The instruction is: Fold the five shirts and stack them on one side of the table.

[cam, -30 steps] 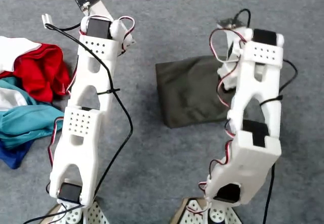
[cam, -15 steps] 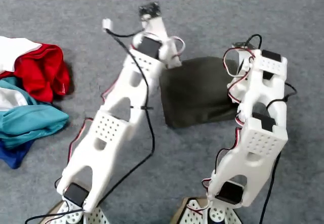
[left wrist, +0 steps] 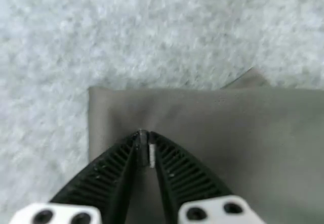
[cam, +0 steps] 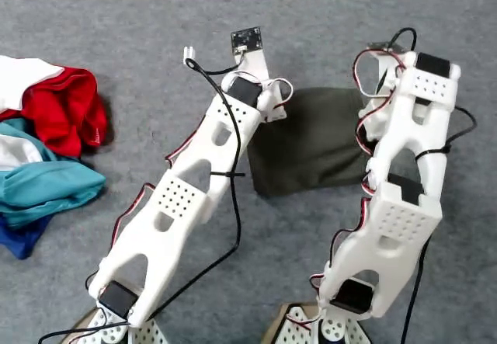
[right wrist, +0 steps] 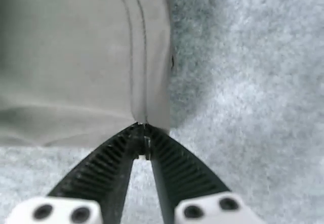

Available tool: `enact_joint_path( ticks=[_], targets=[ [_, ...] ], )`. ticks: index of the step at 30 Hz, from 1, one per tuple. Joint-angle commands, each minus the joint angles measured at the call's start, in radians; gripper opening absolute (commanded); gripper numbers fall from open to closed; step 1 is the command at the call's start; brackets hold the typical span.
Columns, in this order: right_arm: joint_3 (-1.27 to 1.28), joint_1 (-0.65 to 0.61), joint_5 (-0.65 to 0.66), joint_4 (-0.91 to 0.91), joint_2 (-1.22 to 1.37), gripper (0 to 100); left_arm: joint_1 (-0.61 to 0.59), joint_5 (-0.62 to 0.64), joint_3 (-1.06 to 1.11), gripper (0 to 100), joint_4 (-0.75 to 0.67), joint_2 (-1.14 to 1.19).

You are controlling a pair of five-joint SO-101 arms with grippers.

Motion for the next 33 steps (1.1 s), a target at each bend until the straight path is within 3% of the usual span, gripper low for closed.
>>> enact_joint_path(
  ticks=[1,7,11,17,20,24,27,33],
  targets=[
    [-0.05,0.025,0.02,0.041,-0.107,0.5,0.017,-0.02,-0.123,13,0.133,-0.151],
    [-0.024,0.042,0.012,0.101,-0.151,1.2,-0.011,-0.025,-0.098,19,0.141,-0.315],
    [0.091,0.091,-0.043,0.087,-0.216,11.1,-0.058,-0.031,-0.101,20,0.184,-0.39],
    [0.282,0.11,-0.038,-0.032,-0.354,29.4,-0.089,-0.18,-0.101,20,0.308,-0.455],
    [0.386,0.084,-0.058,-0.035,-0.406,29.9,-0.146,-0.236,-0.097,20,0.313,-0.489],
    [0.575,0.056,-0.21,-0.124,-0.47,24.6,-0.236,-0.299,-0.061,20,0.315,-0.544],
    [0.765,0.047,-0.396,-0.325,-0.526,20.2,-0.298,-0.321,0.061,20,0.315,-0.59],
    [0.903,-0.053,-0.583,-0.563,-0.575,19.2,-0.388,-0.356,0.371,20,0.315,-0.742]
  ],
)
